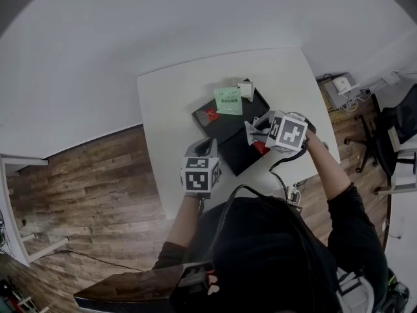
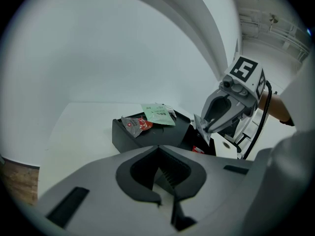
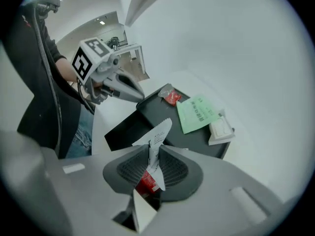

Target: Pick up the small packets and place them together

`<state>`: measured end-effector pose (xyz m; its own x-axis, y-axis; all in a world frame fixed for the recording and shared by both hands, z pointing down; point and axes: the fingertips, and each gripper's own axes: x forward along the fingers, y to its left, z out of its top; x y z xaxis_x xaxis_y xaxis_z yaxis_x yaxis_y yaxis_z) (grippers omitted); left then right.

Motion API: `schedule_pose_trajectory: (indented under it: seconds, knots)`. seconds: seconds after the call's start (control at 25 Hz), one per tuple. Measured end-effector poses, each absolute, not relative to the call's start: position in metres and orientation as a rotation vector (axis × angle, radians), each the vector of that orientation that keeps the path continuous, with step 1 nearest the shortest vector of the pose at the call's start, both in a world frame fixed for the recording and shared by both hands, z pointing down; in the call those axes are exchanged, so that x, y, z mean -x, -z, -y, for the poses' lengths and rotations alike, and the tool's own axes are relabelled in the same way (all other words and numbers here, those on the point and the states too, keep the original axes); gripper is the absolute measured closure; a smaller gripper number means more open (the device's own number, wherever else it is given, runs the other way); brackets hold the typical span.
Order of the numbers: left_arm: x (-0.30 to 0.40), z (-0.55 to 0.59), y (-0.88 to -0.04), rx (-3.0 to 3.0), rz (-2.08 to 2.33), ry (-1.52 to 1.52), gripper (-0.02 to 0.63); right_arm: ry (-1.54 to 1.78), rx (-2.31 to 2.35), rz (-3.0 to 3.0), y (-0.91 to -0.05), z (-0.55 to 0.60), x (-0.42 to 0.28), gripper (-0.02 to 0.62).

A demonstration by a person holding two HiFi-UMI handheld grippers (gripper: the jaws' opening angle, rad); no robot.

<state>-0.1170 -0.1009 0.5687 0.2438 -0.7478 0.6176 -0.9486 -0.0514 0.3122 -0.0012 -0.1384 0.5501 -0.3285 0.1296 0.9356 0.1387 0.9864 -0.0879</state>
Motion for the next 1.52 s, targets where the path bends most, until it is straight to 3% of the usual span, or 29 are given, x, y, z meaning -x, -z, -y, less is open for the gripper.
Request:
schedule_pose_trajectory:
  seconds: [0.48, 1.12, 1.28, 1.4, 1.52]
  knots:
    - [0.117, 0.100, -0.568, -1.839, 1.557, -0.382, 0.607, 0.045, 0.178, 2.044, -0.550, 0.157, 0.082, 0.526]
    - [0.117, 0.101, -0.568, -1.839, 1.557, -0.370, 0.607, 0.043, 0.207, 2.019, -0.571, 0.153, 0.100, 0.520]
    - [0.119, 0.100, -0.567, -1.840, 1.559, -0.379, 0.607, 0.034, 0.207, 2.044, -0.570, 0.151, 0.104, 0.498]
    - [0.119, 0.101, -0.566, -1.844, 1.561, -0.372, 0.607, 0.021, 0.208, 2.052, -0.569, 0.151, 0.103, 0.445]
    - [0.118, 0.100, -0.566, -1.844, 1.558, -0.372, 0.607, 0.023, 0.181, 2.083, -0.563, 0.153, 0.101, 0.446]
